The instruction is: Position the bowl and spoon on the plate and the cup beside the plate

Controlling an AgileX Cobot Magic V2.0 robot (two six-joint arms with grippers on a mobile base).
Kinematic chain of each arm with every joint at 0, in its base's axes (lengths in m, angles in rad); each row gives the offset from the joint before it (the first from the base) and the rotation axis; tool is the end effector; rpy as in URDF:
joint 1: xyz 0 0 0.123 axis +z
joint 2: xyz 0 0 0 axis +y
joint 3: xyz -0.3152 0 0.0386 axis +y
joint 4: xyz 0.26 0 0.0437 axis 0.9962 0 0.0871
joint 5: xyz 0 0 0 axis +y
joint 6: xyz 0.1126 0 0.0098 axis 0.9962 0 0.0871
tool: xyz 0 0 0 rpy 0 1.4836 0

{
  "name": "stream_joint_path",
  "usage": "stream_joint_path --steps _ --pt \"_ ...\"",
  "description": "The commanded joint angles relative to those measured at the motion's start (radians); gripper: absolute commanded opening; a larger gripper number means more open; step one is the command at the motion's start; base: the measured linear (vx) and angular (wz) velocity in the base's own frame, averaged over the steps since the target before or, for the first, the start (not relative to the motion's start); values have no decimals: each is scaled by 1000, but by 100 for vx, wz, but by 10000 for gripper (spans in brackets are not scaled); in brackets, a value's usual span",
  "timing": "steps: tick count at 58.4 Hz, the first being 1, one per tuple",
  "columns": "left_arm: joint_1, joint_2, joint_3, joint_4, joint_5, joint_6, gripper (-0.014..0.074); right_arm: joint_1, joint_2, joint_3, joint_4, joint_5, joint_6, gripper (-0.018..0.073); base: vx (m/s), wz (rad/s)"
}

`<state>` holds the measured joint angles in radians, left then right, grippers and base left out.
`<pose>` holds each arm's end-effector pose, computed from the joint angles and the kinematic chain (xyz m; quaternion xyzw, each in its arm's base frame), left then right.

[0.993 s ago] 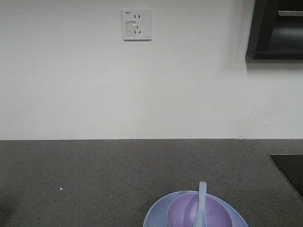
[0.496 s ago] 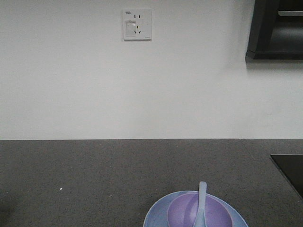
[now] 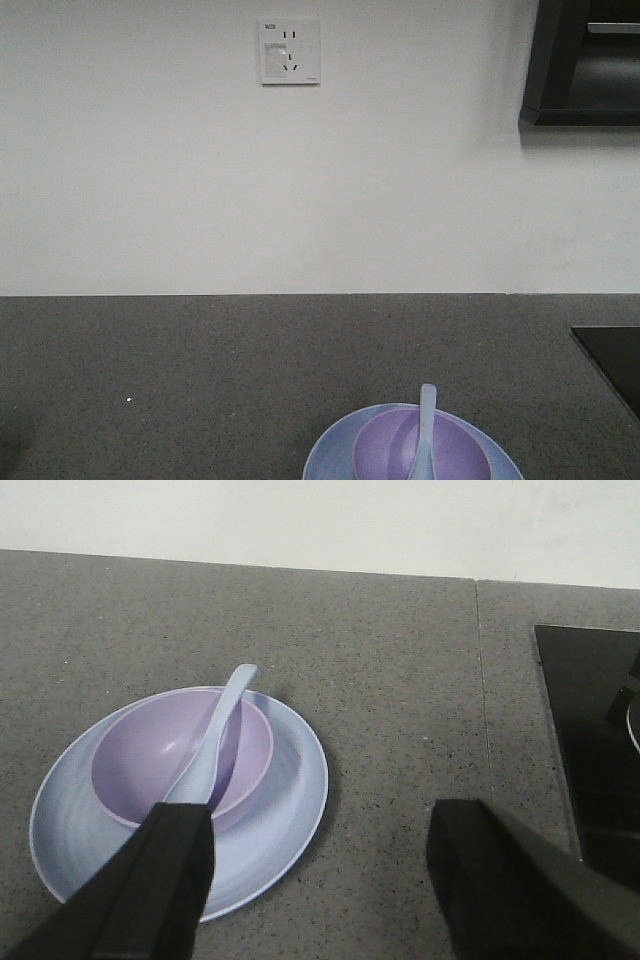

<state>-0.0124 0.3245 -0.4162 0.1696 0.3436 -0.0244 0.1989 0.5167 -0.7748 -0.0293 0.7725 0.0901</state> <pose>0.0799 0.0054 0.3094 0.0378 0.7604 0.0615 0.6455 0.0868 0.0151 0.3741 -0.0490 0.8394 0.0638 0.5375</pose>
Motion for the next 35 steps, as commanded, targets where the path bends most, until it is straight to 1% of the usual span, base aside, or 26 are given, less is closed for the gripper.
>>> stream_joint_path --steps 1,5,6,10,13,17,23,26,28,31,35 --pt "-7 39 -131 4 63 -2 61 -3 7 -27 -11 -79 -7 522 0 0" --pt "-7 84 -222 9 97 11 109 -3 7 -27 -11 -79 -7 522 0 0" --pt "-7 96 -239 8 102 24 120 -3 7 -27 -11 -79 -7 522 0 0" --pt "-7 165 -334 7 116 52 193 -3 7 -27 -11 -79 -7 522 0 0" --pt "-7 231 -389 -1 136 76 269 -3 7 -27 -11 -79 -7 522 0 0" --pt "-8 323 -453 -13 169 83 379 -3 7 -27 -11 -79 -7 522 0 0" --pt "-8 460 -530 -71 250 85 548 -3 7 -27 -11 -79 -7 522 0 0" --pt "-8 527 -565 -95 303 96 607 -3 7 -27 -11 -79 -7 522 0 0" --pt "-8 574 -591 -104 347 109 636 -3 7 -27 -11 -79 -7 522 0 0" --pt "-8 639 -627 -104 402 111 657 -3 7 -27 -11 -79 -7 522 0 0" --pt "-8 714 -671 -99 457 109 655 -3 7 -27 -11 -79 -7 522 0 0"
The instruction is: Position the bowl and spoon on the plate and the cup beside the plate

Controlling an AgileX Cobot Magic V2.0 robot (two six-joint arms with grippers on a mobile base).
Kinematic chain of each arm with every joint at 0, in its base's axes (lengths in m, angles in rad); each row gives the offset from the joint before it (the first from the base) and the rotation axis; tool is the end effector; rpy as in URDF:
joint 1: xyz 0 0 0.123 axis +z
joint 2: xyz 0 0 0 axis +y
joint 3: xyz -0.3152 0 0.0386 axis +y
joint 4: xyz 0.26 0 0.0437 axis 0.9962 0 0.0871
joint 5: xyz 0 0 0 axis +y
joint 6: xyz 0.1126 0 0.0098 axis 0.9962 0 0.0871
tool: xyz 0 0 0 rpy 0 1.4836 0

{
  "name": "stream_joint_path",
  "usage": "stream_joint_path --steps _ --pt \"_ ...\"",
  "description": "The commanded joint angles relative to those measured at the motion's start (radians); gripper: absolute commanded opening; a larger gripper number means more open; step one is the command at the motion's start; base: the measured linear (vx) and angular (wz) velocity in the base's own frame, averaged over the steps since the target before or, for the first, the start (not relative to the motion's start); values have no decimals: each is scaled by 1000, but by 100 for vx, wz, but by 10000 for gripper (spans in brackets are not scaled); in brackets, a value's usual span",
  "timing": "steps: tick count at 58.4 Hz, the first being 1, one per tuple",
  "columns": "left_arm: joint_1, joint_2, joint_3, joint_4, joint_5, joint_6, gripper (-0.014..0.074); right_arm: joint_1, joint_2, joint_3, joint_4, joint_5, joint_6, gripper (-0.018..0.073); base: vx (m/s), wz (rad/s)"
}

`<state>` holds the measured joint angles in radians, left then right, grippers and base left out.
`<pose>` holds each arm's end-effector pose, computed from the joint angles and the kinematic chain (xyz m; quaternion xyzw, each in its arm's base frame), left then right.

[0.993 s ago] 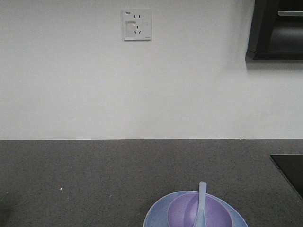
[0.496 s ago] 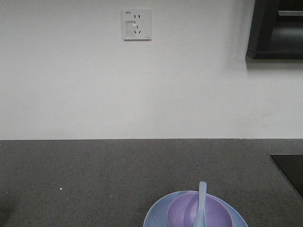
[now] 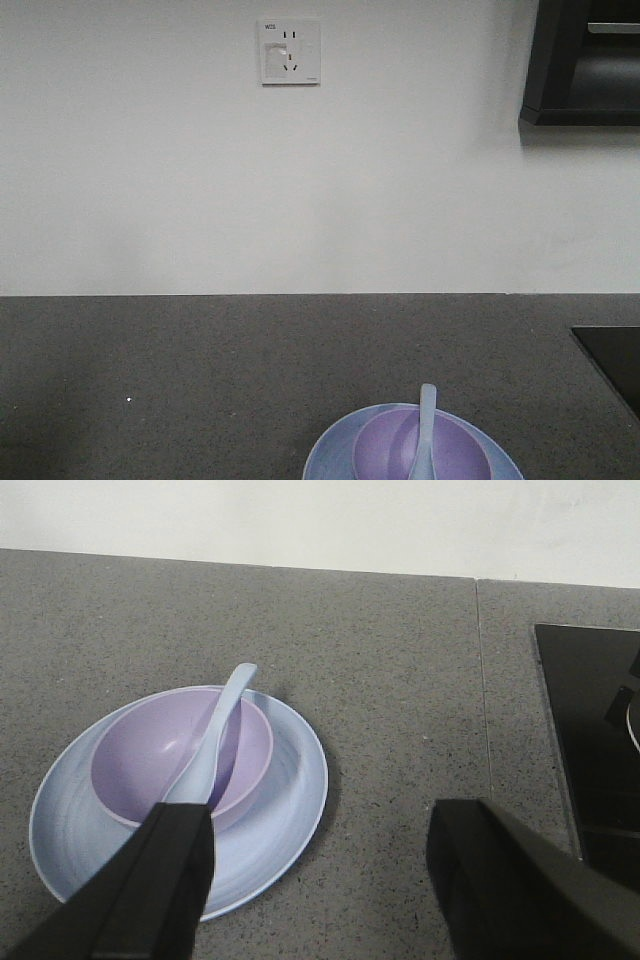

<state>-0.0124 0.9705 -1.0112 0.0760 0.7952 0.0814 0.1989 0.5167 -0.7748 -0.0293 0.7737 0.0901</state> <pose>0.2006 0.0036 0.3894 0.0542 0.8975 0.0510 0.4347 0.0868 0.0151 0.3739 -0.0490 0.8397 0.0637 0.5370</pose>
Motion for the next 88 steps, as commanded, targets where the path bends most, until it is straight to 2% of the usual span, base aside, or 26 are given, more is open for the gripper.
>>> stream_joint_path --steps 1,13,15,26,33,41,55,66,73,79,88 --pt "-8 89 -89 -1 12 3 652 -3 7 -27 -11 -80 -7 522 0 0" --pt "-8 256 -169 47 95 -10 587 -3 7 -27 -11 -80 -7 522 0 0" --pt "-8 323 -174 75 167 -41 559 -3 7 -27 -11 -80 -7 522 0 0" --pt "-8 354 -174 81 176 -41 546 -3 7 -27 -11 -80 -7 522 0 0" --pt "-8 363 -174 88 185 -42 486 -3 7 -27 -11 -80 -7 522 0 0" --pt "-8 363 -174 87 200 -42 340 -3 7 -27 -11 -80 -7 522 0 0" --pt "-8 358 -179 87 211 -41 -8 -3 7 -27 -11 -80 -7 522 0 0" --pt "-8 335 -250 66 219 -41 -4 -3 7 -27 -11 -80 -7 522 0 0" --pt "-15 327 -388 -32 253 -17 -2 -3 7 -27 -11 -80 -7 522 0 0" --pt "-64 331 -500 -114 249 45 0 -3 7 -27 -11 -80 -7 522 0 0" --pt "-229 370 -616 -136 220 44 0 -3 7 -27 -11 -80 -7 522 0 0"
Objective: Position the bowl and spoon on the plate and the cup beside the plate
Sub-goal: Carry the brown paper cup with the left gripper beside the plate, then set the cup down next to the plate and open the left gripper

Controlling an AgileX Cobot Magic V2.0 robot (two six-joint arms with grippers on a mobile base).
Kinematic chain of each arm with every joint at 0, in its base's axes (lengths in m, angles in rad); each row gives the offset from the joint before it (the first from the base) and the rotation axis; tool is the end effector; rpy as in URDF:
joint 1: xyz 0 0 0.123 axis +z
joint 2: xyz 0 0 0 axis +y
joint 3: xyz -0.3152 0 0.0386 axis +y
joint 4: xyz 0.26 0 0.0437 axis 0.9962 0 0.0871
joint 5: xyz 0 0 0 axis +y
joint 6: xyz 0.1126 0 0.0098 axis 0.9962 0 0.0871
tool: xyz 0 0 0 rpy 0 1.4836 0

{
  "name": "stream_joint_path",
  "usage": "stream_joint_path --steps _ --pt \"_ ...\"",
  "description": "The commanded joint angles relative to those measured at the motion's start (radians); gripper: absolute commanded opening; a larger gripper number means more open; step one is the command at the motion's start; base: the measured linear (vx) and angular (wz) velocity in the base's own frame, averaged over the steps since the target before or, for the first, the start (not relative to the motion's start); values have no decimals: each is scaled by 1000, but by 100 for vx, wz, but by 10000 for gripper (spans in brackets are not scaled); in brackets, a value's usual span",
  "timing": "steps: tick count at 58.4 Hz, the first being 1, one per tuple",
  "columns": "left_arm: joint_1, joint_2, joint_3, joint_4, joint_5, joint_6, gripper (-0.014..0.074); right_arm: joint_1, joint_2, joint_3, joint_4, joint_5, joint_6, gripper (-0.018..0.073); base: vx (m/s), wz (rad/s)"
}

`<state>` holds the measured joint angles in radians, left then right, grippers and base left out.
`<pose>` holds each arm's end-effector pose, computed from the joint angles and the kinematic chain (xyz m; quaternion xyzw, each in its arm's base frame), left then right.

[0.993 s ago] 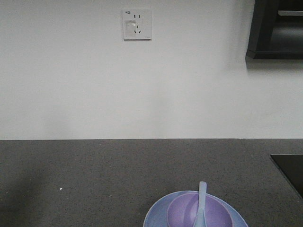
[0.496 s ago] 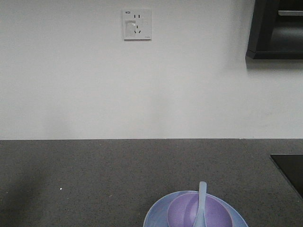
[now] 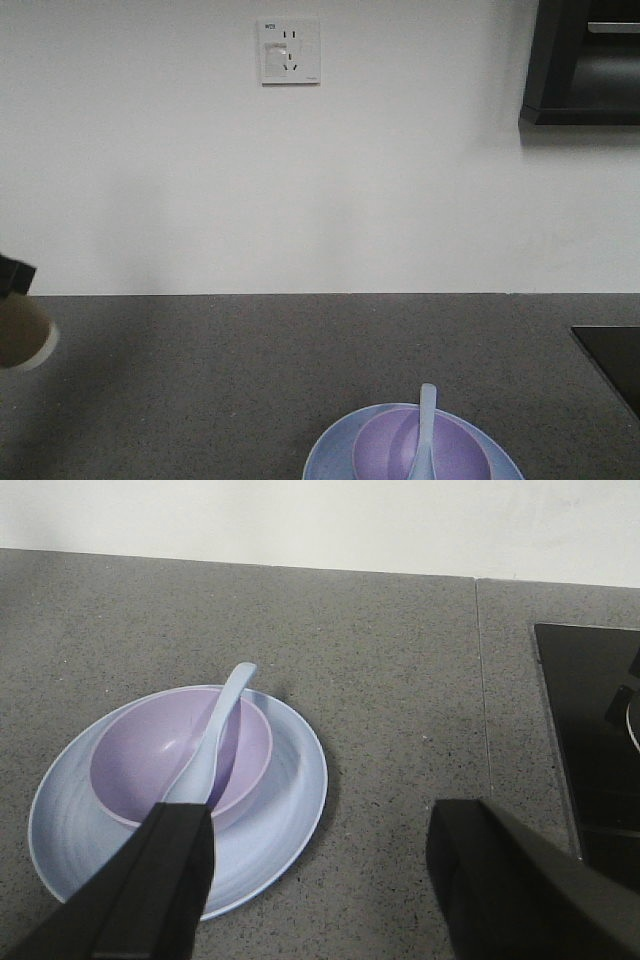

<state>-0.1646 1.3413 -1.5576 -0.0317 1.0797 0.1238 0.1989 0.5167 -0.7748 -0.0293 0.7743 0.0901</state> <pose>0.2866 -0.0508 0.4580 0.1310 0.9126 -0.0237 0.3865 0.0867 0.0151 0.3739 -0.0490 0.8399 0.0637 0.5368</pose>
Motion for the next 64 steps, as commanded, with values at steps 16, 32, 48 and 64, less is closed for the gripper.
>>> stream_joint_path --steps 16,32,48,64 --pt "-393 183 -82 -10 -33 -6 0 -3 7 -27 -11 -81 -7 522 0 0" --pt "-500 325 -82 -1 -30 6 1 -3 7 -27 -11 -81 -7 522 0 0" --pt "-507 359 -82 -4 -26 4 60 -3 7 -27 -11 -81 -7 522 0 0" --pt "-507 347 -82 -8 -9 5 358 -3 7 -27 -11 -81 -7 522 0 0"
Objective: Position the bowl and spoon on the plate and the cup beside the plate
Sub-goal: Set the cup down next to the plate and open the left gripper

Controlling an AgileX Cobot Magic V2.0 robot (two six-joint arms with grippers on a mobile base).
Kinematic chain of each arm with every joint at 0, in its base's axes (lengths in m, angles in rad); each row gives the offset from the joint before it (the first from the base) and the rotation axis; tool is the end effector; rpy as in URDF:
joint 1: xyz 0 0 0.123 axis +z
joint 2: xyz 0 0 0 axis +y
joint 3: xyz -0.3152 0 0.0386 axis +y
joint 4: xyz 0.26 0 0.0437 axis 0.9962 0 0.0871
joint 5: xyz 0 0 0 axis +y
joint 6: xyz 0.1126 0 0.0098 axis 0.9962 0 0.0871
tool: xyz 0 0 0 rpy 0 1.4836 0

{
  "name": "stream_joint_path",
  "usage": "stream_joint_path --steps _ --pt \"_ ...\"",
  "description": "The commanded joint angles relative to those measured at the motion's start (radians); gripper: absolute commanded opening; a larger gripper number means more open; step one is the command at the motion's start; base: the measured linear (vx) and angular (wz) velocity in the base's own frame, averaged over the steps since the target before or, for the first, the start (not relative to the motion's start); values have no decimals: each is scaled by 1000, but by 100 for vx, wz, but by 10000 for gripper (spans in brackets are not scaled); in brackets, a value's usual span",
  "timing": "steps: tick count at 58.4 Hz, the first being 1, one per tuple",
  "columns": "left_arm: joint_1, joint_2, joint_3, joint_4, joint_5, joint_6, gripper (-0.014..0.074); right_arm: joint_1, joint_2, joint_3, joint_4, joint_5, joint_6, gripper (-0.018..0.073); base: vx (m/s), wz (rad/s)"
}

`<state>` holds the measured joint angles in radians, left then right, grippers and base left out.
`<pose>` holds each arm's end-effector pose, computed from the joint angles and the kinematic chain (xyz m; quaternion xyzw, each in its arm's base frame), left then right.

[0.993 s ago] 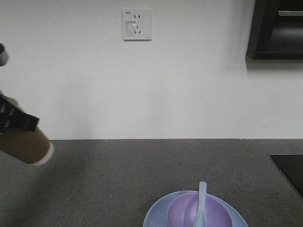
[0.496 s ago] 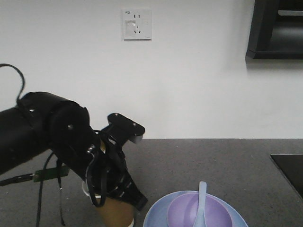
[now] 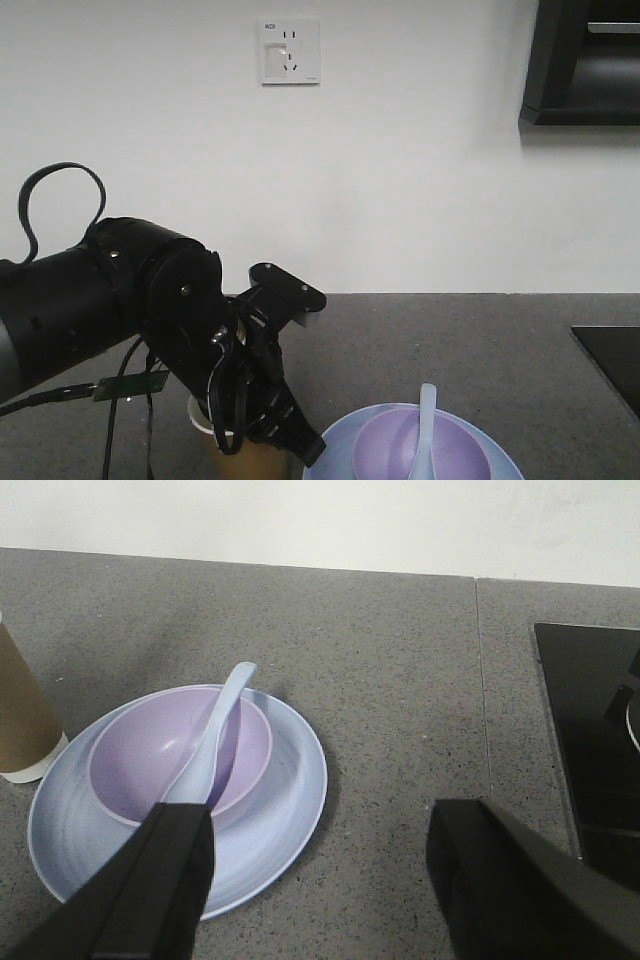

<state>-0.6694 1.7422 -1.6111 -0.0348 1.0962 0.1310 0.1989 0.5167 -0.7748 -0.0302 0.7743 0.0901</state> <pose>0.3134 -0.2525 0.3337 0.3764 0.9013 -0.0730 0.2015 0.0867 0.0150 0.3739 -0.0491 0.8399 0.0632 0.5368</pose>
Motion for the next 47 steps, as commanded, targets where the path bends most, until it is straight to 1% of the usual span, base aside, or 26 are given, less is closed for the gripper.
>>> stream_joint_path --steps 1,8,13,18,25,32,36,41,45,47 --pt "-2 -56 -28 -5 -25 -2 379 -3 7 -27 -10 -81 -7 522 0 0" --pt "-2 -76 -36 -5 -32 -4 521 -3 7 -27 -10 -81 -7 522 0 0" --pt "-2 -101 -59 -5 -54 -4 588 -3 7 -27 -10 -81 -7 522 0 0" --pt "-2 -134 -91 -5 -104 -3 610 -3 7 -27 -10 -81 -7 522 0 0" --pt "-2 -200 -132 -1 -181 -2 605 -3 7 -27 -10 -81 -7 522 0 0" --pt "-2 -303 -133 18 -242 -10 575 -3 7 -27 -10 -81 -7 522 0 0" --pt "-2 -379 -115 67 -264 -30 531 -3 7 -27 -10 -81 -7 522 0 0" --pt "-2 -494 -58 138 -296 -65 452 -3 7 -27 -10 -81 -7 522 0 0" --pt "-2 -591 16 204 -320 -104 380 -3 7 -27 -10 -81 -7 522 0 0" --pt "-2 -649 70 236 -340 -131 330 -3 7 -27 -10 -81 -7 522 0 0"
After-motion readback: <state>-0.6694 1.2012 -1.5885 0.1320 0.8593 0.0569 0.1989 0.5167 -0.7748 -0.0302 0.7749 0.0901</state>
